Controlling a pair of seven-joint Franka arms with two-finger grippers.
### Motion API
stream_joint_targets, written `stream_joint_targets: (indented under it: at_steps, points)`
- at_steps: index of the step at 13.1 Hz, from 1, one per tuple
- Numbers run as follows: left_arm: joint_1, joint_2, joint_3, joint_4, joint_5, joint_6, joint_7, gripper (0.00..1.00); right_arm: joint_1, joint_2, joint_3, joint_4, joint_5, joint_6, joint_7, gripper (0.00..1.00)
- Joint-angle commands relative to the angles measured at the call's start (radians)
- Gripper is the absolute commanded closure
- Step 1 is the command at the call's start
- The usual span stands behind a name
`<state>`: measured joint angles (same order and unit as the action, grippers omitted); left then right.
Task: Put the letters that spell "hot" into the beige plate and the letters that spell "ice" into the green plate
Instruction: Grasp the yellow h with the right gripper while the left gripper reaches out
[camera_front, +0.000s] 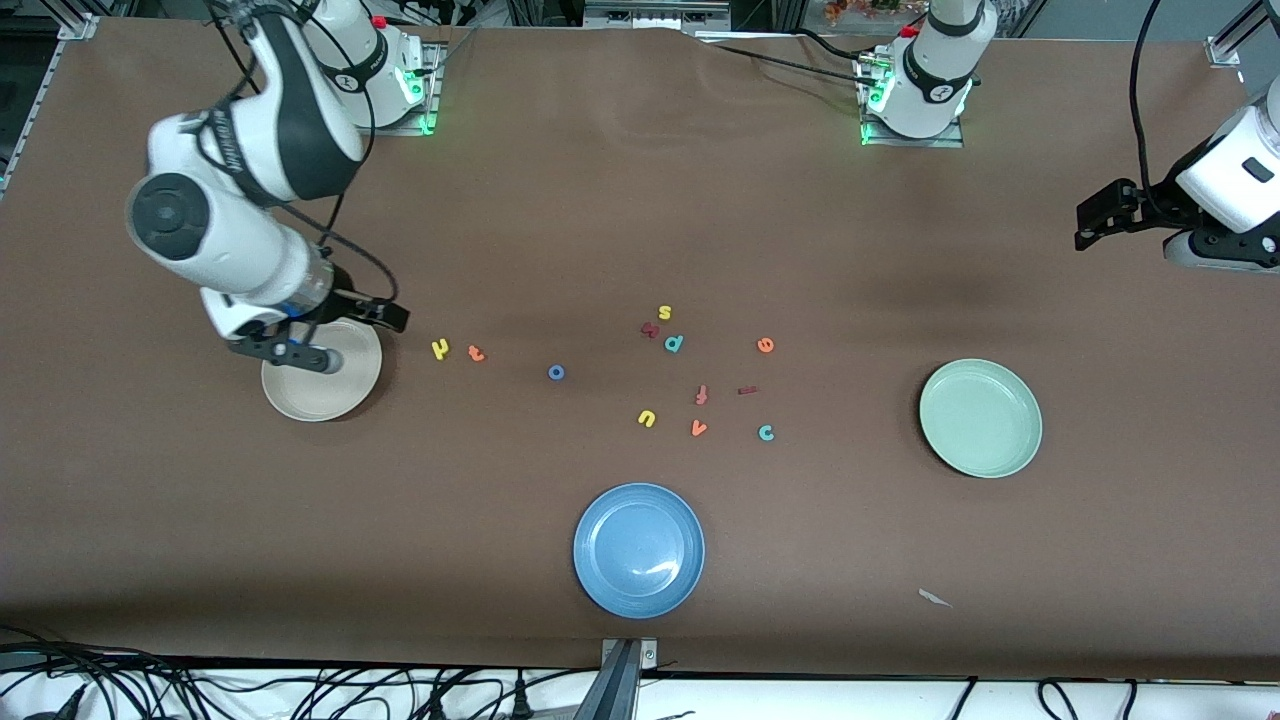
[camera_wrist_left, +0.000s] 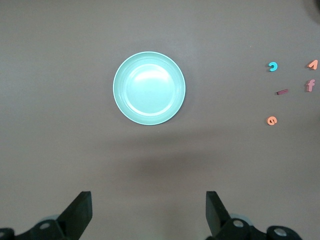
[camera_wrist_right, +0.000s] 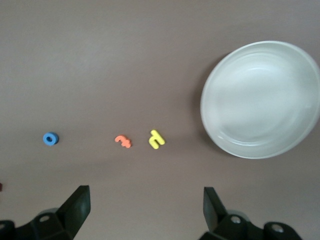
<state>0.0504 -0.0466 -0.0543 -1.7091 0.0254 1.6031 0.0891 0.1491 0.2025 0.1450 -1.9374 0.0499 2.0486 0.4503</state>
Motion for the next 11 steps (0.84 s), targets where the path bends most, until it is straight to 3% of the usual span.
stream_joint_targets:
  at_steps: [1,4,9,11]
  points:
    - [0.002,-0.012,-0.002,-0.018,-0.032,0.015,0.008,0.0,-0.008,0.001,0.018,-0.112,0.013,0.137,-0.115,0.01]
    - [0.002,-0.004,-0.002,-0.02,-0.033,0.023,0.006,0.0,-0.008,0.04,0.019,-0.192,0.013,0.252,-0.246,0.01]
    - [-0.003,0.001,-0.002,-0.023,-0.033,0.034,0.006,0.0,-0.008,0.146,0.018,-0.195,0.01,0.32,-0.344,0.01]
    - [-0.009,0.004,-0.004,-0.023,-0.033,0.034,-0.002,0.0,-0.008,0.182,0.018,-0.189,-0.001,0.347,-0.346,0.08]
